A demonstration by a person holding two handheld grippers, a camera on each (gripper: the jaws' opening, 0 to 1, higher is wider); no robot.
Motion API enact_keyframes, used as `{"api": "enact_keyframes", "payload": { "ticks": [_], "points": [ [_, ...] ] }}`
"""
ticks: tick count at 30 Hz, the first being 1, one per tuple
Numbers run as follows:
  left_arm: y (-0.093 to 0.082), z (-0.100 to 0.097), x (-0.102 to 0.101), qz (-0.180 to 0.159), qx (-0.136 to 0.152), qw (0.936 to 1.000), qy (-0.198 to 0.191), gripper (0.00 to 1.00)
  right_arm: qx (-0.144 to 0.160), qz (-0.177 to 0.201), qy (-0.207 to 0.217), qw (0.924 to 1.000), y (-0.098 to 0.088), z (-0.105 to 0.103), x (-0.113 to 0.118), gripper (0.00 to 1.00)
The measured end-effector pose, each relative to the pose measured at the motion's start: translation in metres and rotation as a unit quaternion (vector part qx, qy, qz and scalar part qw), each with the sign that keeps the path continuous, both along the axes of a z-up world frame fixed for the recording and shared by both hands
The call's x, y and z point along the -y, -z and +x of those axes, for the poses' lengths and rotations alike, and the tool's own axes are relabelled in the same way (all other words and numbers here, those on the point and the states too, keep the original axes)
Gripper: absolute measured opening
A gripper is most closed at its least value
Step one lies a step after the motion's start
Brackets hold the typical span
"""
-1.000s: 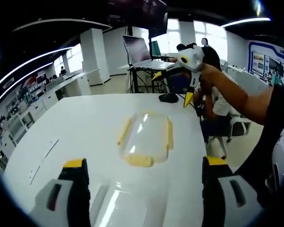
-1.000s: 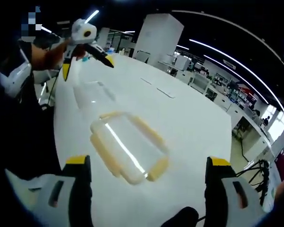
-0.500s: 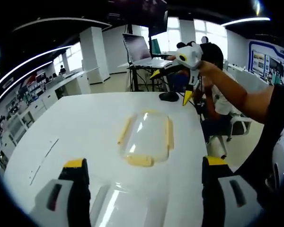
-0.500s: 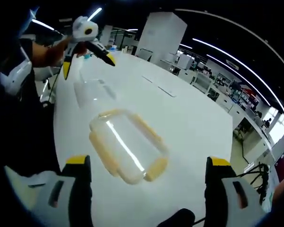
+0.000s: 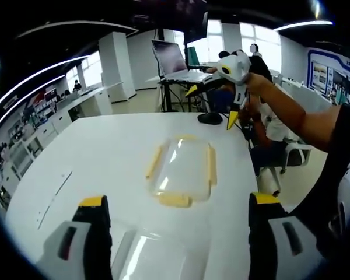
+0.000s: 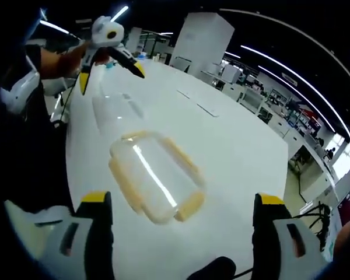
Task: Snap each plastic latch of the storage box into its locked position after aligning the lid with the box until every specified latch is closed and the lid sits flush.
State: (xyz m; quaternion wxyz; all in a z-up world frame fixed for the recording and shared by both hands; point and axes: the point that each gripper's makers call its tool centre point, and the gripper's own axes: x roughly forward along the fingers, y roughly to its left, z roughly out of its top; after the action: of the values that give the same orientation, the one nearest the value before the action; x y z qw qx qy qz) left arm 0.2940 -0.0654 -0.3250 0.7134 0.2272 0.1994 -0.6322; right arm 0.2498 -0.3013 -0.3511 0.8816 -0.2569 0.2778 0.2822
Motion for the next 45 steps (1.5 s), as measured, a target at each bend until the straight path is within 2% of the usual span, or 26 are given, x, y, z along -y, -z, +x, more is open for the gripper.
{"api": "enact_keyframes", "payload": {
  "ticks": [7,36,45],
  "points": [
    [0.001,0.001,0.003,0.007,0.0,1.0,0.003,0.97,-0.01,-0.011,-0.009,0.9998,0.002,0.004,0.001,1.0],
    [0.004,0.004,0.007,0.023,0.005,0.9997,0.007,0.95,-0.014,-0.031,-0.026,0.9991,0.0,0.009,0.008,0.97],
    [0.01,0.004,0.014,0.03,0.003,0.9995,0.009,0.95,-0.025,-0.033,-0.033,0.9986,0.006,0.009,0.012,0.98]
  ]
}}
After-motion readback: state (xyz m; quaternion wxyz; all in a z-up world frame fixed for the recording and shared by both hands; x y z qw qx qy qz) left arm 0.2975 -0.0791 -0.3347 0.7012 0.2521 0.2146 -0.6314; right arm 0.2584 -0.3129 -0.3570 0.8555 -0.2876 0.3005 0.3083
